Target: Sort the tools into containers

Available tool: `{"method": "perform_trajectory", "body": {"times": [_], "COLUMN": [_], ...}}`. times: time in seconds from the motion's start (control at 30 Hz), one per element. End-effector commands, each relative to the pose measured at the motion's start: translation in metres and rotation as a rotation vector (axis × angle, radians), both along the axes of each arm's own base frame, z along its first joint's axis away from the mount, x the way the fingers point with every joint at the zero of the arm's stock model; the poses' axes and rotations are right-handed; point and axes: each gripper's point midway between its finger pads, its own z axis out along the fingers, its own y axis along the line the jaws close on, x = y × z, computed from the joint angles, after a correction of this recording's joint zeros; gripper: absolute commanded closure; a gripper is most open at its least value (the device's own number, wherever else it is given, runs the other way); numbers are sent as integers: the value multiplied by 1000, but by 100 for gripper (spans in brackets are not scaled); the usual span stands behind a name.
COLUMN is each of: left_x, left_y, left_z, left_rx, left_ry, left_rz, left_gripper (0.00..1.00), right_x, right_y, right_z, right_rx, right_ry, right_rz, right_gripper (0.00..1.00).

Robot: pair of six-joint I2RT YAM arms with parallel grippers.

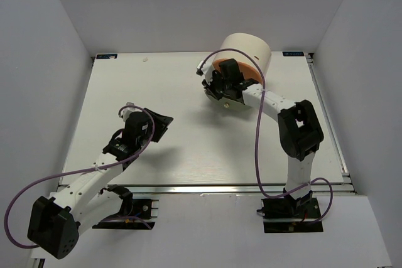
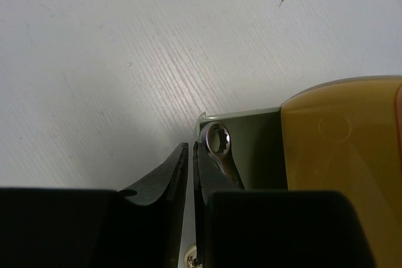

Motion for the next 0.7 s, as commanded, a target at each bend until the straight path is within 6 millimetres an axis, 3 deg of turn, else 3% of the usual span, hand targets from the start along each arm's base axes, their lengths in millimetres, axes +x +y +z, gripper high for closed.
{"method": "perform_trajectory", "body": {"times": [0.0, 0.5, 0.67], "left_x": [0, 1, 1], "left_y": [5, 6, 6], "left_z": [-1, -2, -3], "left_rx": [7, 11, 12], "left_ry": [-1, 6, 9], "left_rz": [17, 20, 19], "left_gripper": [40, 40, 40], "right_x": [8, 5, 7], "right_y": [4, 16, 15], "right_z": [9, 34, 32], "right_rx": [3, 95, 90], "right_ry": [-34, -38, -40], "right_rz": [0, 19, 13], "right_gripper": [87, 87, 88]}}
